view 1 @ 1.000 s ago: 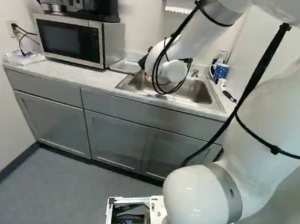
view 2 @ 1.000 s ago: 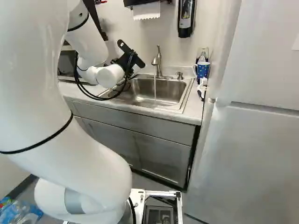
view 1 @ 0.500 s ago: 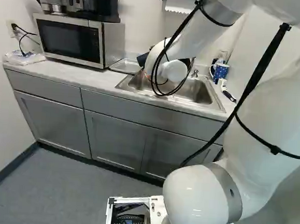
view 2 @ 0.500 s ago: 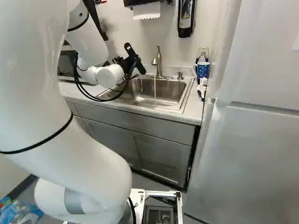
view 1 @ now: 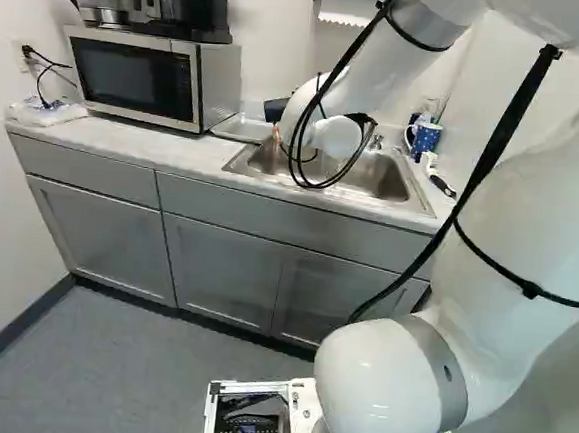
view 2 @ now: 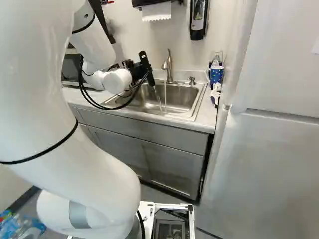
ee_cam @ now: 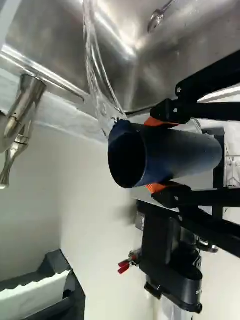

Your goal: Rinse the cup and place it in the tray

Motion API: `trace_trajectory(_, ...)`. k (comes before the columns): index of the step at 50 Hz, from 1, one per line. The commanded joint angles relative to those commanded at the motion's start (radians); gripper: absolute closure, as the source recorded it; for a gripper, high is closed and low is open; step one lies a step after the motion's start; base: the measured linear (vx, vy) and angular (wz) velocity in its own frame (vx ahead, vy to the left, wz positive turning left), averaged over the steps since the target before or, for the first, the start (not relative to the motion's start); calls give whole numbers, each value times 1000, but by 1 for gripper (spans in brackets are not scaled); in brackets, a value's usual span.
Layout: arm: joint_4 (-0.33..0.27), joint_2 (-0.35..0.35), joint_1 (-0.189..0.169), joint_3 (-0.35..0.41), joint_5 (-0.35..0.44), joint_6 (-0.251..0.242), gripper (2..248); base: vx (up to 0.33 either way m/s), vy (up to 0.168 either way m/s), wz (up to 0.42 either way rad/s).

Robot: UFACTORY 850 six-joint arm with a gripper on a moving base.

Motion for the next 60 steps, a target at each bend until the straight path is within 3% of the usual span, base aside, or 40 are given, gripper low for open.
trace_trajectory(60,0,0,0,0,0,630,127,0,0,0)
